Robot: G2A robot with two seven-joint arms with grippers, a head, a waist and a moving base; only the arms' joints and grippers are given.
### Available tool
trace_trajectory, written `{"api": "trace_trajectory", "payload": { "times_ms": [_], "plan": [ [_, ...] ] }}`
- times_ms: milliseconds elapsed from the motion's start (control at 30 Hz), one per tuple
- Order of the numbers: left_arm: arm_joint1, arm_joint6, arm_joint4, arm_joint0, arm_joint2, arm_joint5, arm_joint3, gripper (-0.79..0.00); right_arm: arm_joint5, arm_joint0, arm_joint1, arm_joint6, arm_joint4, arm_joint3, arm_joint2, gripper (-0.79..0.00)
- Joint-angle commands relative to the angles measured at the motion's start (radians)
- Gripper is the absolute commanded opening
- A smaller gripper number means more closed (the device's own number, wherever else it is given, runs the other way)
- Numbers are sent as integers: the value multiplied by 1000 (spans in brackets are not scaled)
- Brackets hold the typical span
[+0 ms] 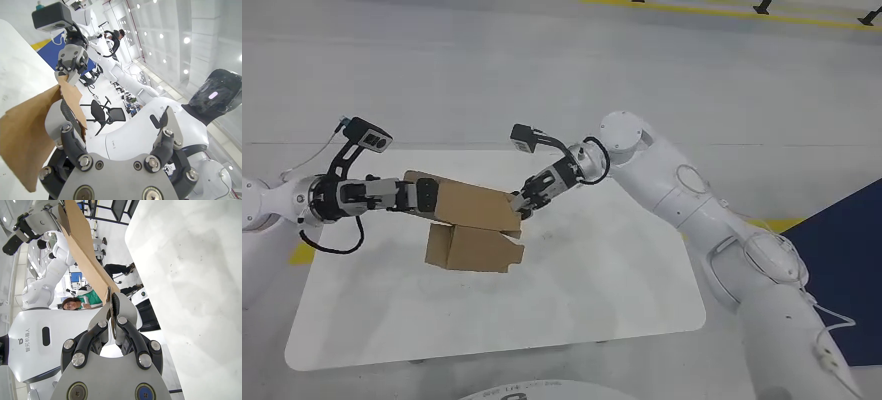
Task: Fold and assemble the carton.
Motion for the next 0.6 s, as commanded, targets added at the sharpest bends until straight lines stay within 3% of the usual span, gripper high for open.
{"api": "trace_trajectory", "payload": {
  "times_ms": [0,267,567],
  "plan": [
    [-6,-5,10,6,-10,6,4,0,15,-2,-4,-28,-19,0,1,-785],
    [-25,48,207,5,-4,-48,19,0,55,-12,-21,-108,-65,-1,10,-785],
    [-7,144,409,29,36,-144,-108,0,45,-22,-28,-62,-39,15,46,-785]
  ]
}}
